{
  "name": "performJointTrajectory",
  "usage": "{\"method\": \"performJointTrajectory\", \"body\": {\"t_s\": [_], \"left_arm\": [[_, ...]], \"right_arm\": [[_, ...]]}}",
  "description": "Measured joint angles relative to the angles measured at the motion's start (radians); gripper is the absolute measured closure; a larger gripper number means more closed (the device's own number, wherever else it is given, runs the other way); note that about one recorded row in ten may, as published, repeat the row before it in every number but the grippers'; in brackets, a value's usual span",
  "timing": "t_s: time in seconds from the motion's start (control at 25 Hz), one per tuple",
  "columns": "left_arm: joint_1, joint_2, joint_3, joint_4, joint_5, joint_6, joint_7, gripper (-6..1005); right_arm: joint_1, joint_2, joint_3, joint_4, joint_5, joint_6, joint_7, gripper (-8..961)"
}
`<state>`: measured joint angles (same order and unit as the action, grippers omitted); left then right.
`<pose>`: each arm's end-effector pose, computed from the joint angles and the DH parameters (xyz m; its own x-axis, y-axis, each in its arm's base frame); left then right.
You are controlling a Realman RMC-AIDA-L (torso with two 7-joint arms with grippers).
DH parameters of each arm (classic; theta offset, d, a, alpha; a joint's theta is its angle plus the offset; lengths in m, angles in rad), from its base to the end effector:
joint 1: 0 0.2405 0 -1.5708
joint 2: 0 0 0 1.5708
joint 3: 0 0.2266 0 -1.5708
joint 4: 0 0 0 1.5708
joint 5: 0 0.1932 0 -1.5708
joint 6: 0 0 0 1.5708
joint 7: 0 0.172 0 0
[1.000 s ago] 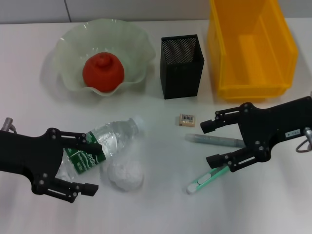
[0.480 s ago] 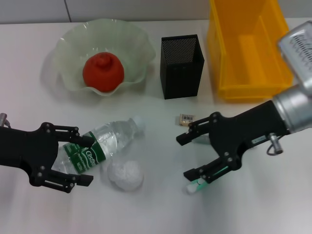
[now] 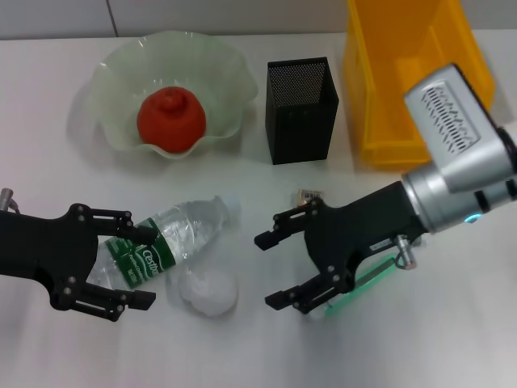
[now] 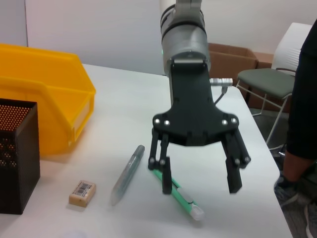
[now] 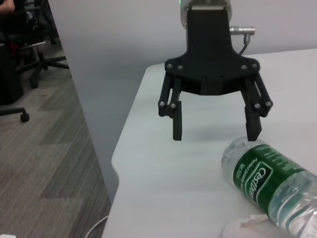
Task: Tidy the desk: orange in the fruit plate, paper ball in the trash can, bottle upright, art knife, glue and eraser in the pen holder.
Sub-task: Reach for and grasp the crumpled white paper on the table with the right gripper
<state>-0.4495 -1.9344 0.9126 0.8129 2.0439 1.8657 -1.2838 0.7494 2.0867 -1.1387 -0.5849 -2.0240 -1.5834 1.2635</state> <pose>-0.2356 0.2593 0.0272 0.9519 0.1531 0.2652 0.1476 -0.9882 0.0408 0.1574 0.2879 -0.0770 0.9728 -0.0124 -0.2313 0.0254 -0.9868 0.1598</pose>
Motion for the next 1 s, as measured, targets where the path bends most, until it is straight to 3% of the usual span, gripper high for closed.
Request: {"method": "performJointTrajectory", "body": {"t_s": [0.64, 0.84, 1.0], "left_arm": [[0.000, 0.000, 0.001, -0.003, -0.001, 0.002, 0.002, 171], [0.000, 0.001, 0.001, -0.003, -0.001, 0.000, 0.008, 171], [-0.001, 0.002, 0.000, -0.003, -0.001, -0.001, 0.012, 172]], "right_arm": [[-0.002, 0.004, -0.343, 0.083, 0.307, 0.239, -0.100, 165], [-0.002, 0.005, -0.367, 0.084, 0.323, 0.263, -0.101, 173], [0.001, 0.006, -0.444, 0.092, 0.397, 0.303, -0.119, 180]]}}
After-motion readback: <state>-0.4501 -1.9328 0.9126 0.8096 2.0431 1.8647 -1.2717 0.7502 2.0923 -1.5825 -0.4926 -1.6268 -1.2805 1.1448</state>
